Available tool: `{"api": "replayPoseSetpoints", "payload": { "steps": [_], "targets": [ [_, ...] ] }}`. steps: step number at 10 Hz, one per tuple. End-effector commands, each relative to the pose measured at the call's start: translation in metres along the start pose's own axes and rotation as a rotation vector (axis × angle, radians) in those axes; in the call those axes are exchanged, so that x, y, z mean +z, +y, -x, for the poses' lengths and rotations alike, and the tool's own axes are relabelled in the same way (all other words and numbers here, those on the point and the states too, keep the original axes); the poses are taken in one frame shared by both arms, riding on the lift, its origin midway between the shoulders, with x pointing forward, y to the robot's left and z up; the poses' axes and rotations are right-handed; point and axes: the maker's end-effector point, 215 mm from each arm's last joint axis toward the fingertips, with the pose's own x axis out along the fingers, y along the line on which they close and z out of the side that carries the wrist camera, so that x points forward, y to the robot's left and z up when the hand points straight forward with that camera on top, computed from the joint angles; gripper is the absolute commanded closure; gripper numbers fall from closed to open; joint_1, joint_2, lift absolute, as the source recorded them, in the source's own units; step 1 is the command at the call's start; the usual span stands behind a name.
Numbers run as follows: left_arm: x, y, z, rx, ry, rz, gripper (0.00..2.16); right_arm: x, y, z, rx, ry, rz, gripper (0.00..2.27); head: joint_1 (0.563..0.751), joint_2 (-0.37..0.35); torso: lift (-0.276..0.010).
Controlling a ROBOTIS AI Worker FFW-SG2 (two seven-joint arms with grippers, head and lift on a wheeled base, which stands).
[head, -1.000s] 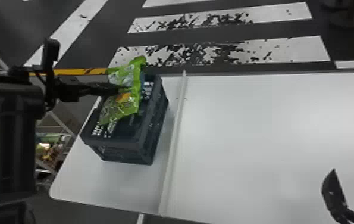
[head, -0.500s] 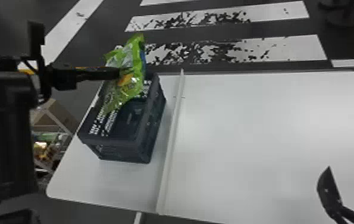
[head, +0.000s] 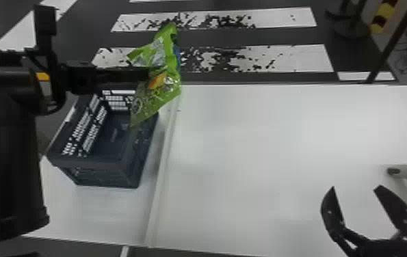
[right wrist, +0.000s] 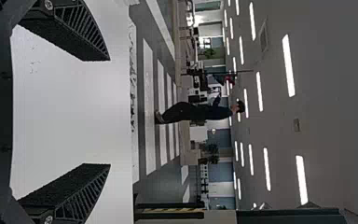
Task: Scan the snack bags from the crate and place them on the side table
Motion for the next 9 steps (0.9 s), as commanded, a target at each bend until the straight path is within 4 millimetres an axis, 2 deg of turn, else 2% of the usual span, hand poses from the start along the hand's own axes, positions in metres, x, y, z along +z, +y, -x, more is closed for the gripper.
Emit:
{"api": "replayPoseSetpoints", "payload": {
  "steps": [1, 3, 4, 7, 9],
  "targets": [
    [0.001, -0.036, -0.035, -0.066, -0.001, 0.006, 2.14, 0.001, 0.0, 0.0, 0.0, -0.002, 0.0, 0.06, 0.695, 0.059, -0.094],
    [-0.004, -0.079, -0.078, -0.127, 0.016, 0.009, 2.14, 0.001, 0.002, 0.0, 0.002, -0.002, -0.002, 0.06, 0.695, -0.022, -0.094],
    [-0.013, -0.101, -0.099, -0.156, 0.029, 0.017, 2.14, 0.002, 0.002, 0.001, 0.003, -0.005, -0.002, 0.06, 0.695, -0.04, -0.094],
    [-0.054, -0.167, -0.156, -0.21, 0.13, -0.008, 2.14, 0.004, 0.002, 0.002, 0.002, -0.011, -0.001, 0.06, 0.695, -0.162, -0.094],
    [-0.091, -0.186, -0.177, -0.185, 0.202, -0.027, 2.14, 0.005, 0.002, 0.002, 0.002, -0.016, 0.0, 0.06, 0.695, -0.233, -0.094]
  ]
}}
